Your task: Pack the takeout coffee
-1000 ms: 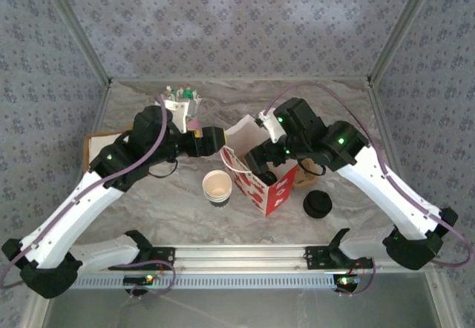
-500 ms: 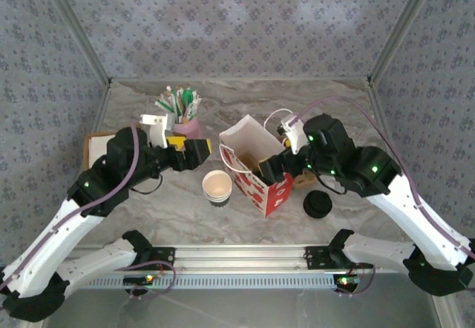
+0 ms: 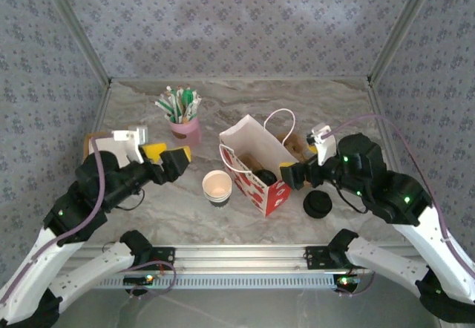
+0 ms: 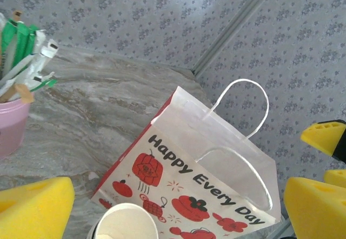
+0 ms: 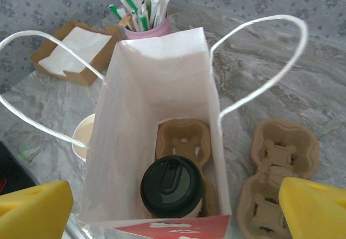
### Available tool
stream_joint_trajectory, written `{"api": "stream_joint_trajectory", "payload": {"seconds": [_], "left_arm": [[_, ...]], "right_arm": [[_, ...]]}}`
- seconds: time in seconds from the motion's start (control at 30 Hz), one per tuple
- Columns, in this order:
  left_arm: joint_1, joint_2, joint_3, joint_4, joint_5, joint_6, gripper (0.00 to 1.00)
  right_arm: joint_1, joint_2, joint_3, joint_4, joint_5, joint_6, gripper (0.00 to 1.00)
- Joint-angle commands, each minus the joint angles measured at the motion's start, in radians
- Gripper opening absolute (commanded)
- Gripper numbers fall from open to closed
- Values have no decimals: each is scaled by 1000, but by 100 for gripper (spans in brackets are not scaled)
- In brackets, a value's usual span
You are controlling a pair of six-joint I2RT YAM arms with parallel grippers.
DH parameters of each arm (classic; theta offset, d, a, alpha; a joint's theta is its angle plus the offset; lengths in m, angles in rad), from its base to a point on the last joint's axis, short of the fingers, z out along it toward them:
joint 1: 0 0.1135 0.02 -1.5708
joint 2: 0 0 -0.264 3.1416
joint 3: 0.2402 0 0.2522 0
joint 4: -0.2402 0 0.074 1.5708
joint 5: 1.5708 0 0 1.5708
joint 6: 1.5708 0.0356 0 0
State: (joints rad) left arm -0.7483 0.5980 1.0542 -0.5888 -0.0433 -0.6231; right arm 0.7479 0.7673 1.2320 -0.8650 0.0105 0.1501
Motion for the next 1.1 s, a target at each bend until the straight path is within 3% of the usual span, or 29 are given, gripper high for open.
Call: {"api": "stream_joint_trajectory", "payload": {"seconds": [0.0,0.23,0.53,0.83,1.07], "left_arm": [[-7,-12,-16,-65,-44,-17,99],[-7,27,-46,-154,-46,-51,99],[-7,142,-102,-148,15,-67,97],[-7,259,-149,-16,88,-89,84],[-5,321,-141,72,106,-89,73]], "right_arm": [[-21,-30,-25,4,11,26,100],[-55,-79,-91,-48,-69,94,92],[-69,-188,-184,-135,-156,201,82],[-70,-247,-352,-82,-217,275,52],[-66,-256,-465,61,-262,369,35]]}}
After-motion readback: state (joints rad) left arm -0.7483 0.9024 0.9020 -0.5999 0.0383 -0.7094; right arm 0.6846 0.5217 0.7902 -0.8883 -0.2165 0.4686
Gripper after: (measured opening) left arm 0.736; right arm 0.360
